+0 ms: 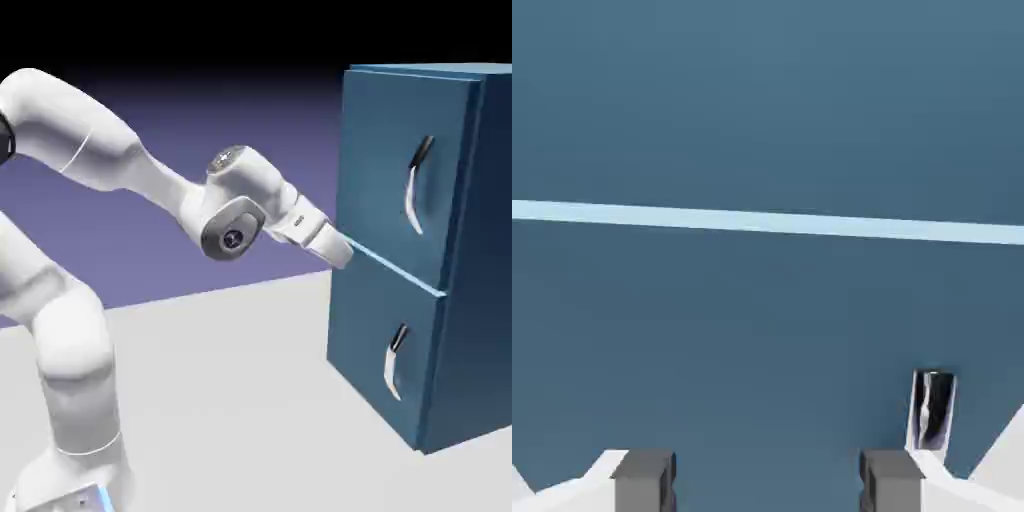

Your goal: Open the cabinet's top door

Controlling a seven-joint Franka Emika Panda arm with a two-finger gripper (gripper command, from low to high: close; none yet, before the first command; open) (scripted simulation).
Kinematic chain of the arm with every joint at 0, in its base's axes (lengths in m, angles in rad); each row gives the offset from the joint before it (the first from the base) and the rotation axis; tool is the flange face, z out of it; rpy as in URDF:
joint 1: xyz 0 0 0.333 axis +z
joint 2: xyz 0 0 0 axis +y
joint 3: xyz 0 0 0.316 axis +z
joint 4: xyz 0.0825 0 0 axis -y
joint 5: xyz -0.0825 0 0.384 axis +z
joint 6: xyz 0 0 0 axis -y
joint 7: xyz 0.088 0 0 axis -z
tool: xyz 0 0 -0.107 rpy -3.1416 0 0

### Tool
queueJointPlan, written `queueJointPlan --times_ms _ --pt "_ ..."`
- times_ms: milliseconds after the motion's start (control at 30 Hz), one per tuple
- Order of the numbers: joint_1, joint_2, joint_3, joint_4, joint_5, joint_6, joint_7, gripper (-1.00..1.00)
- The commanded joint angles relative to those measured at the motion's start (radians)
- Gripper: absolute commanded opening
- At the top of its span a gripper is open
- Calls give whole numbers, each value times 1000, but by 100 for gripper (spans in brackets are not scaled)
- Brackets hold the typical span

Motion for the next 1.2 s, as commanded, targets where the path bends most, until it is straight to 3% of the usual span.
queueJointPlan --times_ms 0,1167 --pt "14 -6 -15 7 -44 -2 33 0" --pt "496 -198 -555 255 -1566 -70 1183 0"
